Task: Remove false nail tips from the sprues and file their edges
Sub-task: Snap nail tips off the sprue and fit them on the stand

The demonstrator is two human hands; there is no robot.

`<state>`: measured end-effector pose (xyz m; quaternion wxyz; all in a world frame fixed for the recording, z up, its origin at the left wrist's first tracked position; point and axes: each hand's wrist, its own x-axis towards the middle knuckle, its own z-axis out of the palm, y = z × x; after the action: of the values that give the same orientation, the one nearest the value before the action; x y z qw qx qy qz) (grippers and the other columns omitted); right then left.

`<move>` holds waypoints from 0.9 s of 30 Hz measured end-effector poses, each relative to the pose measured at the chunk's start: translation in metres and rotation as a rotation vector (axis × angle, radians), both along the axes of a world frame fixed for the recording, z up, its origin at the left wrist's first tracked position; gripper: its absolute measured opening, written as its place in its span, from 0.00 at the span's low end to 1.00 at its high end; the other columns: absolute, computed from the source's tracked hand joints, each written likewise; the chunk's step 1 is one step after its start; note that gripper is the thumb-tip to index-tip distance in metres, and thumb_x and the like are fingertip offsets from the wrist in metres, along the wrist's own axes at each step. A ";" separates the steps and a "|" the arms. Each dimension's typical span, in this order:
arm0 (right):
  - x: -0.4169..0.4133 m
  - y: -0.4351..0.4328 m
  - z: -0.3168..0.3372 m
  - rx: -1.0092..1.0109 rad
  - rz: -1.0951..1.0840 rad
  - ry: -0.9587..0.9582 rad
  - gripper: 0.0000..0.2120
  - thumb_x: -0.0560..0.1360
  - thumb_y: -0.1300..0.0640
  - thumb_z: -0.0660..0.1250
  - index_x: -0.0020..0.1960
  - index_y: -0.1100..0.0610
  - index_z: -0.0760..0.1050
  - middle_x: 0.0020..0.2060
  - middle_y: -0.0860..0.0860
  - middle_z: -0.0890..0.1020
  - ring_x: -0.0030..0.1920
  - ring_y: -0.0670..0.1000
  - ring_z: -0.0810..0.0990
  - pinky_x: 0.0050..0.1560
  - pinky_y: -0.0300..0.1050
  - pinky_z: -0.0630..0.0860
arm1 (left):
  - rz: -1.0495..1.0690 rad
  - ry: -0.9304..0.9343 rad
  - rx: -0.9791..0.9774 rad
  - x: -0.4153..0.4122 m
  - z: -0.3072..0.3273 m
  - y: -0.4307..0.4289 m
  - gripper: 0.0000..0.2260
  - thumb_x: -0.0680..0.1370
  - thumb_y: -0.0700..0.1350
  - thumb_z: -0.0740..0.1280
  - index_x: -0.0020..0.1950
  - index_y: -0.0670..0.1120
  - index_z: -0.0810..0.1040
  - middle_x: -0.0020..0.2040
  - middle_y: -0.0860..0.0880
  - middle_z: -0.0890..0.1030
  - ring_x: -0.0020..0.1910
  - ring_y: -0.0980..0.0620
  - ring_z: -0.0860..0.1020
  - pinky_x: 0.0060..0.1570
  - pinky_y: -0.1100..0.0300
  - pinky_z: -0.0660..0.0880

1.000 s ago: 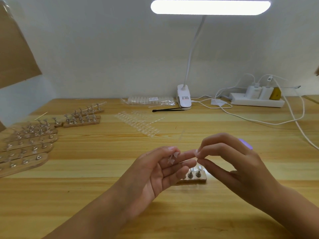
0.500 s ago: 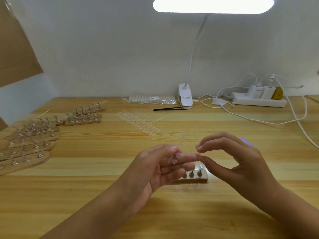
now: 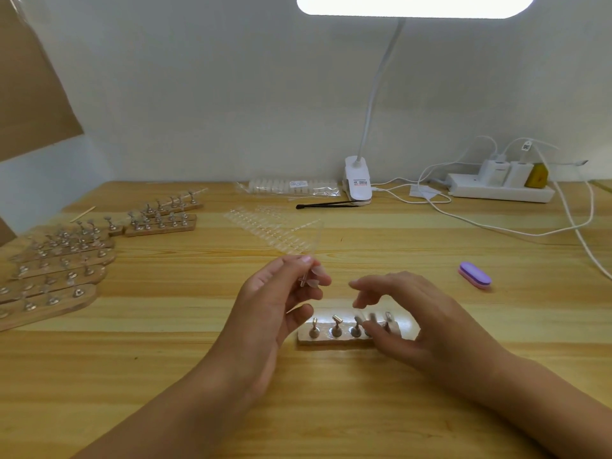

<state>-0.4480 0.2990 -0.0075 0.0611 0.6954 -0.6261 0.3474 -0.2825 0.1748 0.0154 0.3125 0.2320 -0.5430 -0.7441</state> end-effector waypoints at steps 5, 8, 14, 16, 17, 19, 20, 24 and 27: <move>-0.001 0.001 0.001 0.030 -0.007 0.045 0.08 0.76 0.51 0.66 0.52 0.53 0.79 0.48 0.42 0.81 0.53 0.40 0.77 0.58 0.37 0.70 | 0.004 0.011 0.062 -0.001 -0.001 -0.002 0.07 0.67 0.54 0.71 0.37 0.52 0.84 0.40 0.52 0.82 0.36 0.60 0.77 0.34 0.68 0.75; -0.001 -0.001 -0.001 0.022 0.016 0.080 0.02 0.74 0.55 0.69 0.46 0.53 0.79 0.47 0.42 0.82 0.52 0.41 0.78 0.58 0.36 0.69 | 0.009 0.009 0.072 -0.002 -0.001 -0.002 0.06 0.68 0.53 0.71 0.37 0.53 0.84 0.39 0.52 0.82 0.36 0.59 0.77 0.34 0.68 0.75; -0.002 0.001 -0.004 0.052 0.023 -0.090 0.08 0.71 0.64 0.76 0.43 0.54 0.79 0.47 0.40 0.82 0.51 0.41 0.79 0.55 0.39 0.72 | 0.000 -0.004 0.051 -0.002 -0.002 -0.002 0.06 0.70 0.53 0.71 0.40 0.53 0.85 0.39 0.54 0.80 0.36 0.60 0.76 0.36 0.67 0.74; -0.001 0.001 -0.005 0.054 0.018 -0.112 0.07 0.72 0.62 0.75 0.43 0.53 0.79 0.47 0.39 0.82 0.52 0.41 0.79 0.56 0.39 0.72 | -0.002 0.014 0.062 -0.002 -0.003 -0.002 0.06 0.69 0.52 0.72 0.42 0.52 0.86 0.37 0.53 0.78 0.35 0.60 0.75 0.35 0.67 0.74; -0.001 0.001 -0.005 0.060 0.017 -0.127 0.06 0.72 0.61 0.74 0.43 0.53 0.78 0.47 0.39 0.82 0.52 0.41 0.79 0.56 0.39 0.72 | -0.003 0.028 0.071 -0.002 -0.003 -0.002 0.07 0.68 0.52 0.73 0.42 0.51 0.86 0.37 0.53 0.77 0.34 0.60 0.74 0.35 0.68 0.75; 0.000 0.002 -0.005 0.084 0.019 -0.172 0.06 0.73 0.60 0.74 0.45 0.52 0.78 0.50 0.39 0.81 0.55 0.43 0.78 0.58 0.39 0.71 | -0.008 0.052 0.090 -0.003 -0.003 -0.003 0.09 0.66 0.52 0.75 0.42 0.49 0.86 0.36 0.52 0.77 0.33 0.59 0.73 0.34 0.68 0.75; 0.000 0.002 -0.005 0.078 0.018 -0.188 0.06 0.73 0.59 0.74 0.46 0.51 0.78 0.52 0.39 0.80 0.58 0.43 0.78 0.59 0.39 0.71 | -0.015 0.058 0.098 -0.003 -0.003 -0.004 0.10 0.65 0.52 0.75 0.42 0.49 0.87 0.36 0.51 0.77 0.33 0.59 0.74 0.34 0.68 0.76; 0.000 0.003 0.004 -0.145 -0.018 -0.206 0.09 0.73 0.50 0.71 0.51 0.48 0.75 0.56 0.42 0.77 0.61 0.48 0.76 0.62 0.40 0.70 | -0.065 0.035 0.085 -0.003 -0.003 -0.005 0.12 0.62 0.52 0.78 0.41 0.48 0.87 0.34 0.51 0.77 0.30 0.59 0.74 0.33 0.69 0.75; 0.001 0.007 0.011 -0.318 -0.082 0.018 0.15 0.72 0.48 0.70 0.58 0.46 0.73 0.60 0.44 0.74 0.62 0.49 0.71 0.64 0.41 0.65 | -0.139 -0.039 0.007 -0.004 -0.003 -0.001 0.11 0.62 0.54 0.78 0.40 0.50 0.86 0.32 0.52 0.78 0.29 0.59 0.74 0.31 0.69 0.74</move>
<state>-0.4469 0.3062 0.0034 0.1902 0.6540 -0.5905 0.4329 -0.2863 0.1740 0.0123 0.2486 0.2091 -0.5612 -0.7612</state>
